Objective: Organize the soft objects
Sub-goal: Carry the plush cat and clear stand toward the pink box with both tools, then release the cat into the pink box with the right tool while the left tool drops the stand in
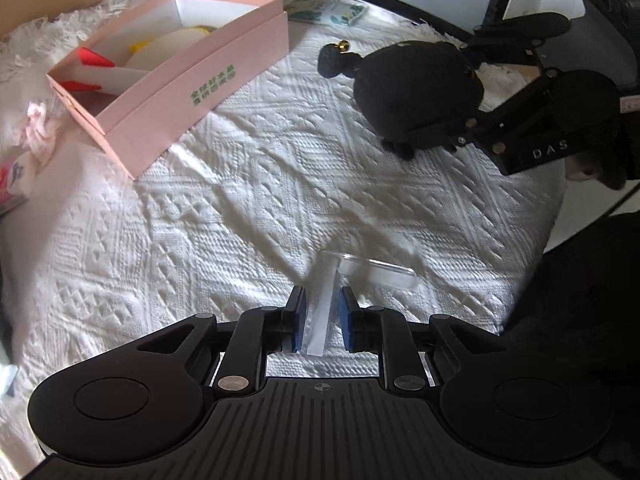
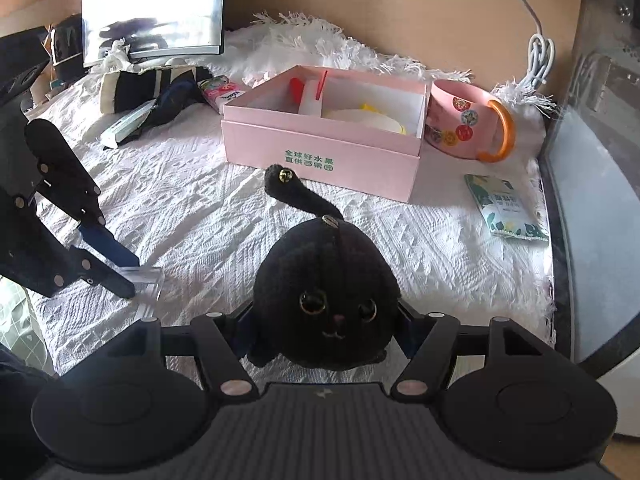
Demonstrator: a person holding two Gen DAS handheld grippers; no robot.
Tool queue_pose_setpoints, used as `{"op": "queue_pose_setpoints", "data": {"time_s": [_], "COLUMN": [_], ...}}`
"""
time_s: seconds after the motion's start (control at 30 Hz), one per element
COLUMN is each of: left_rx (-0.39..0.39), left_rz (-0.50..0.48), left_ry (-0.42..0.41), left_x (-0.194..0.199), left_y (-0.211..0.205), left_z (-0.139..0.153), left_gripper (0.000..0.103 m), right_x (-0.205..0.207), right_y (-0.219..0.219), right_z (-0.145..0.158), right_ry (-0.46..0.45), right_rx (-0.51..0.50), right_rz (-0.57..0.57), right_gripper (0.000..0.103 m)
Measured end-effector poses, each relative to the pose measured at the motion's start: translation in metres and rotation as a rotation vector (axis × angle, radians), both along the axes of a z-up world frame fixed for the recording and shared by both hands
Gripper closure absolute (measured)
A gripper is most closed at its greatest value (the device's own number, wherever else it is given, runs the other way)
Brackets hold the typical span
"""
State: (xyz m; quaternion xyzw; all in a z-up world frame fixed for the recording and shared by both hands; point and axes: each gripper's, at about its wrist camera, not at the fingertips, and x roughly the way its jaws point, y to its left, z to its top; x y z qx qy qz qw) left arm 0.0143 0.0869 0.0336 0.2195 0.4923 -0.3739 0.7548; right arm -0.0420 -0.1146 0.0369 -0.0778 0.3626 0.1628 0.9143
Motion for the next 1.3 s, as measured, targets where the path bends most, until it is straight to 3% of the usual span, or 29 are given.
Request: {"op": "queue_pose_setpoints", "data": {"time_s": [0.17, 0.27, 0.33, 0.53, 0.73, 0.87, 1.07, 1.13, 1.2, 1.3], "left_rx": [-0.003, -0.051, -0.071, -0.038, -0.067, -0.135, -0.274, -0.307, -0.371, -0.468], "left_rz": [0.009, 0.106, 0.156, 0.167, 0.156, 0.195, 0.252, 0.263, 0.319, 0.434], "left_ry": [0.031, 0.062, 0.063, -0.099, -0.119, -0.182, -0.388, -0.480, -0.504, -0.418], "left_x": [0.007, 0.011, 0.009, -0.023, -0.039, -0.041, 0.009, 0.039, 0.074, 0.125], "left_y": [-0.003, 0.003, 0.005, -0.006, -0.006, -0.007, 0.005, 0.002, 0.000, 0.003], "left_z": [0.001, 0.001, 0.001, 0.001, 0.009, 0.033, 0.110, 0.132, 0.142, 0.134], "left_gripper": [0.082, 0.082, 0.083, 0.088, 0.088, 0.088, 0.088, 0.086, 0.085, 0.085], "right_x": [0.013, 0.017, 0.017, 0.005, -0.021, -0.026, 0.019, 0.047, 0.077, 0.100], "right_y": [0.002, 0.007, 0.009, 0.001, -0.015, -0.026, -0.012, -0.004, 0.002, 0.007], "right_z": [-0.001, -0.005, -0.004, 0.008, 0.035, 0.064, 0.130, 0.145, 0.150, 0.139], "right_ry": [-0.011, -0.010, -0.017, -0.019, -0.067, -0.128, -0.361, -0.420, -0.391, -0.297], "right_rx": [0.020, 0.021, 0.030, 0.038, -0.003, 0.009, 0.046, 0.075, 0.102, 0.116], "right_rz": [0.008, 0.013, 0.016, 0.024, 0.028, -0.004, -0.069, -0.094, -0.106, -0.124], "right_gripper": [0.035, 0.036, 0.042, 0.046, 0.046, 0.046, 0.046, 0.041, 0.039, 0.039]}}
